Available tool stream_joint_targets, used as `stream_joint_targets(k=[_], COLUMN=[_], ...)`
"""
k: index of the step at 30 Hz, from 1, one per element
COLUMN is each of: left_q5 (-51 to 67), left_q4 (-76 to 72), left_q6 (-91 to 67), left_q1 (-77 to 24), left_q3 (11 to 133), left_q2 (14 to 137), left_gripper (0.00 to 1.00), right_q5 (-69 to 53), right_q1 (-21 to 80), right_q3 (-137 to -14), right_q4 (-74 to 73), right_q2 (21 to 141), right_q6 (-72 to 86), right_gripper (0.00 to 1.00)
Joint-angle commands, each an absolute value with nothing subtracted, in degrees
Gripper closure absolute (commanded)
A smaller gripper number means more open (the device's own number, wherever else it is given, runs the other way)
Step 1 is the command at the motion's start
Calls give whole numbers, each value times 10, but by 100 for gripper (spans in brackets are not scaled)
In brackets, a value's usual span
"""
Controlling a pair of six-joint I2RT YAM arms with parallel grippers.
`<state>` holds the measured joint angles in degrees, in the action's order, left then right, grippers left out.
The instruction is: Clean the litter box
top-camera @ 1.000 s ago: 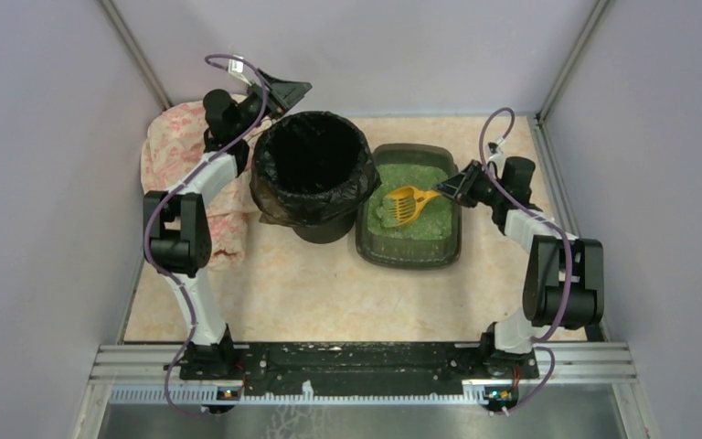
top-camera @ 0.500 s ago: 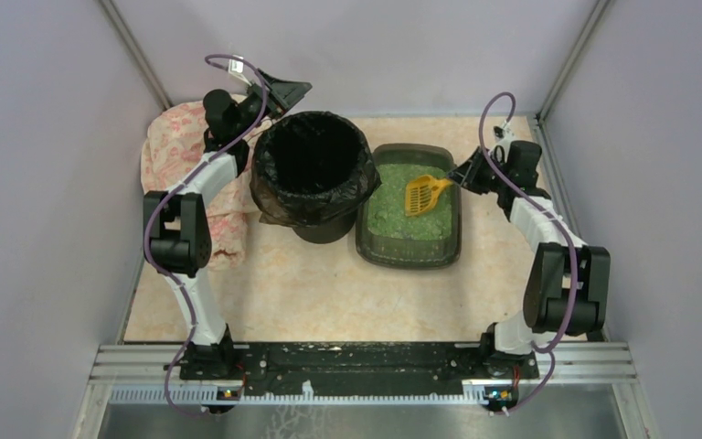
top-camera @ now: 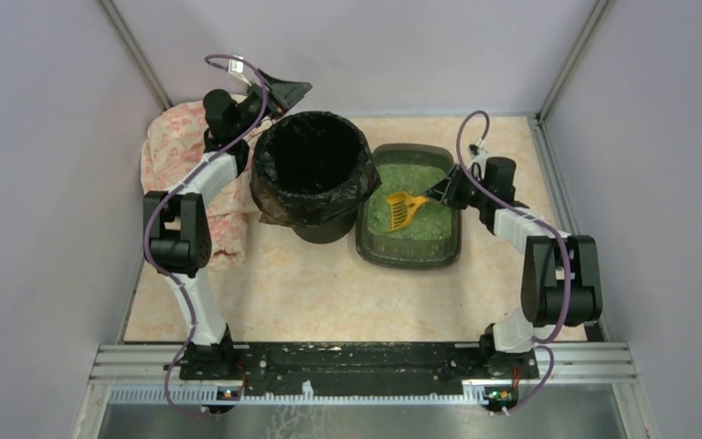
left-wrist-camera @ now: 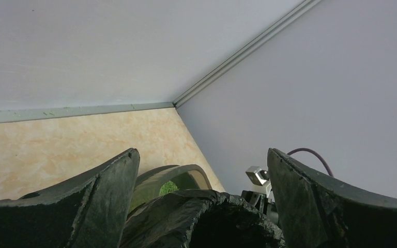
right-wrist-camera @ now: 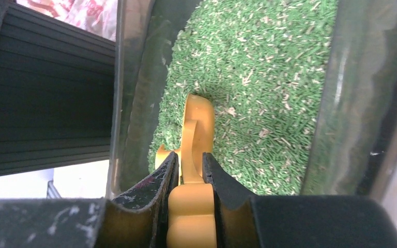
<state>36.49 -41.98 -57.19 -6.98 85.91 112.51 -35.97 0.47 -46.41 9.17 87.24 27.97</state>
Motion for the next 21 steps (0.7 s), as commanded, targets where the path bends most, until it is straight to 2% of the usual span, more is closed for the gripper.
stream_joint_targets(k=[1, 8, 14, 17, 21], left_q5=[368, 370, 370, 370, 370], left_q4=[-429, -430, -431, -430, -434], left_q6=[-564, -564, -561, -561, -566], left_q1=[-69, -69, -66, -65, -65], left_q3=[877, 876, 873, 874, 875], left_q2=[1133, 1132, 1128, 1129, 1132], left_gripper=[1, 1, 1, 1, 1], right_q5=[-411, -489, -524, -522, -518], right_q1=[22, 21, 2, -21, -31], right_q3=[-463, -469, -409, -405, -424], right_q4=[148, 249, 532, 529, 437], right_q2=[914, 987, 1020, 1005, 974], right_q6=[319, 405, 609, 609, 545], right_gripper=[100, 100, 100, 100, 100])
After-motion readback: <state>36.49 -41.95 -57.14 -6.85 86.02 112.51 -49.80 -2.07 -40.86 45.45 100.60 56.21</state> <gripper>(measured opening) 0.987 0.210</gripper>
